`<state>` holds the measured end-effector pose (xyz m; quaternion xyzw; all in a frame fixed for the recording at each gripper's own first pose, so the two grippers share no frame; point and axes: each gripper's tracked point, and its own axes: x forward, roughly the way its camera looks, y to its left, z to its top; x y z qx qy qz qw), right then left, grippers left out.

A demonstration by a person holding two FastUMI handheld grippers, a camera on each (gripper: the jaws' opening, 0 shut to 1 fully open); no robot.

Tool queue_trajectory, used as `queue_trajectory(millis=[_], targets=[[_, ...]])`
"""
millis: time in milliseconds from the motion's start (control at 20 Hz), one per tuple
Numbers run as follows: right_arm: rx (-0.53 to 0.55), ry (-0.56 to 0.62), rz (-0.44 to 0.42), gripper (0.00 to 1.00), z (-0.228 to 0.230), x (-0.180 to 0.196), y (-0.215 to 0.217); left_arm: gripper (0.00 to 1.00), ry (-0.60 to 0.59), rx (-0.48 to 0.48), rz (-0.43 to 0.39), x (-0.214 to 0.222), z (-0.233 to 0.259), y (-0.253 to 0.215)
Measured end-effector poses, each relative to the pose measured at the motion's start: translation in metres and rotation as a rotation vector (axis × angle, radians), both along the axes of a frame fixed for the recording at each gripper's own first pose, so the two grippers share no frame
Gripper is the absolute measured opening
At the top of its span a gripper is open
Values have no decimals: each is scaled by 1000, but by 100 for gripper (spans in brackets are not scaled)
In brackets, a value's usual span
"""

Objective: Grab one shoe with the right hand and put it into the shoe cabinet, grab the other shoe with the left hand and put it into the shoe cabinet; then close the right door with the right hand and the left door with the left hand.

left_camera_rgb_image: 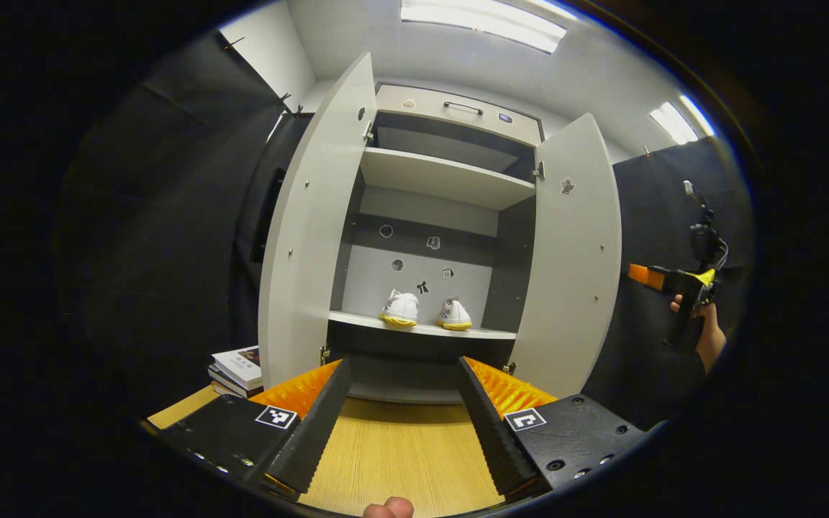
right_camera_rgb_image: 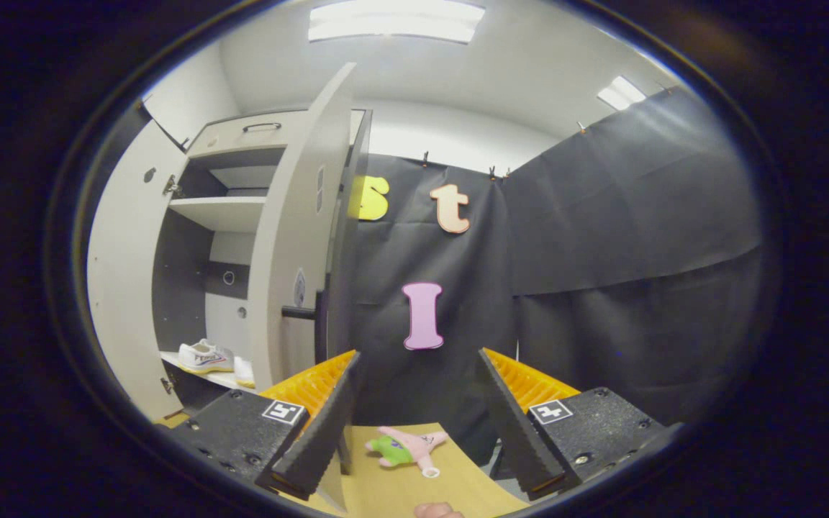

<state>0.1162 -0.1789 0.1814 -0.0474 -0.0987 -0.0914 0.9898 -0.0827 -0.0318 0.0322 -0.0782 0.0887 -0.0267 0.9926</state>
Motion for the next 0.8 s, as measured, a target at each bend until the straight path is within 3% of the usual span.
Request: queue_trajectory(millis=[200, 650, 700, 750, 800], targets=[[25, 31, 28, 99, 0, 22, 5, 89, 13, 18, -1, -4, -6, 2], [74, 22, 68, 97, -3, 24, 12, 89, 10, 31, -12, -3, -6, 2], [67, 23, 58, 96, -5, 25, 12, 89, 10, 30, -19, -3, -6, 1], [64, 15, 54, 89, -4, 24, 13, 89, 10, 31, -23, -2, -7, -2], [62, 11, 62, 96, -4, 23, 17, 89, 8, 31, -29, -2, -6, -4]])
